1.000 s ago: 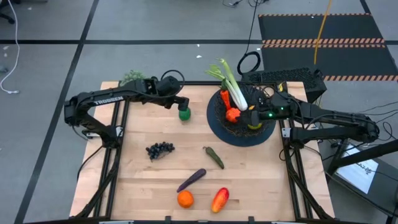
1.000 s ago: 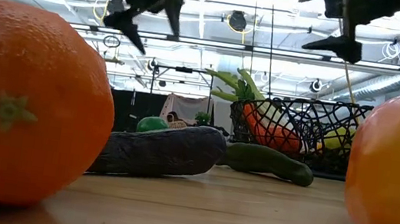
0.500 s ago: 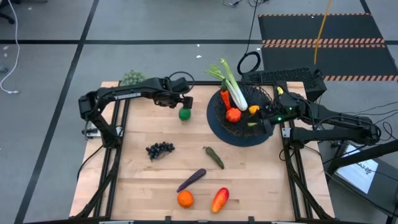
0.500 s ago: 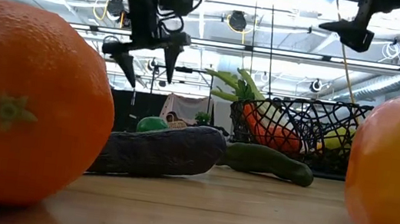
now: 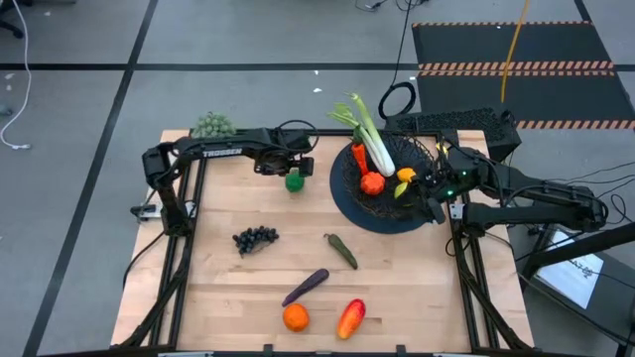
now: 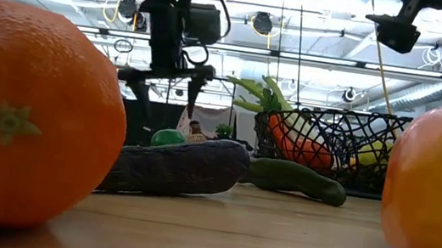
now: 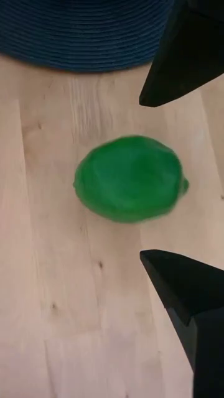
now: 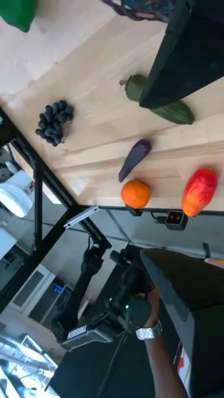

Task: Build produce basket
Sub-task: Put the green lime into the black woven basket

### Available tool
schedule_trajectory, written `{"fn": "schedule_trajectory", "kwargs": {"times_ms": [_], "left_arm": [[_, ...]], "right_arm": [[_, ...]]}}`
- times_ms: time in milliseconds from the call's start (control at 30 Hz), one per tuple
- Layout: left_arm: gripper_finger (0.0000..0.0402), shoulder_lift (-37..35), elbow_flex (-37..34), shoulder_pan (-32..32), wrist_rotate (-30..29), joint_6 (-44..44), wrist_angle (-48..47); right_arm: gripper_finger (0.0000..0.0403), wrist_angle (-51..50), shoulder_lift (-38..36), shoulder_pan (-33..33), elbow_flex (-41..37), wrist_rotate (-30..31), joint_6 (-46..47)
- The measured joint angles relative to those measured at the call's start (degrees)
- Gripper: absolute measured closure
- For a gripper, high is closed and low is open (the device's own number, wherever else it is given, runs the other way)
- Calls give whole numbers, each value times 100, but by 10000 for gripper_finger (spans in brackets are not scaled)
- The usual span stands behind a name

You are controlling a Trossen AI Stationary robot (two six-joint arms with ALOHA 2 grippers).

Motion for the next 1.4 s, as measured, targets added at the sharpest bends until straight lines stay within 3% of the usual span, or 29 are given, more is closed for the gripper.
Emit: {"fn": "schedule_trajectory", "kwargs": {"times_ms": [400, 733, 833, 1133, 1233, 1400], "left_arm": [[9, 627, 2, 107, 109, 623, 274], [11, 934, 2, 138, 503, 1401, 358], [30, 877, 2, 133, 548, 1663, 337], [135, 790, 2, 140, 1390, 2315, 201], [139, 714, 0, 137, 1782, 2636, 232], [109, 314, 2, 113, 2394, 2865, 338]], "right_arm": [[26, -24, 130, 0, -2, 372, 371], [26, 124, 169, -2, -2, 1540, 1073], [26, 313, 171, 2, -2, 2045, 1335], [26, 848, 171, 2, -2, 3278, 1851], [26, 1006, 174, 4, -4, 3493, 1845], [26, 1246, 172, 4, -4, 3615, 1762]]}}
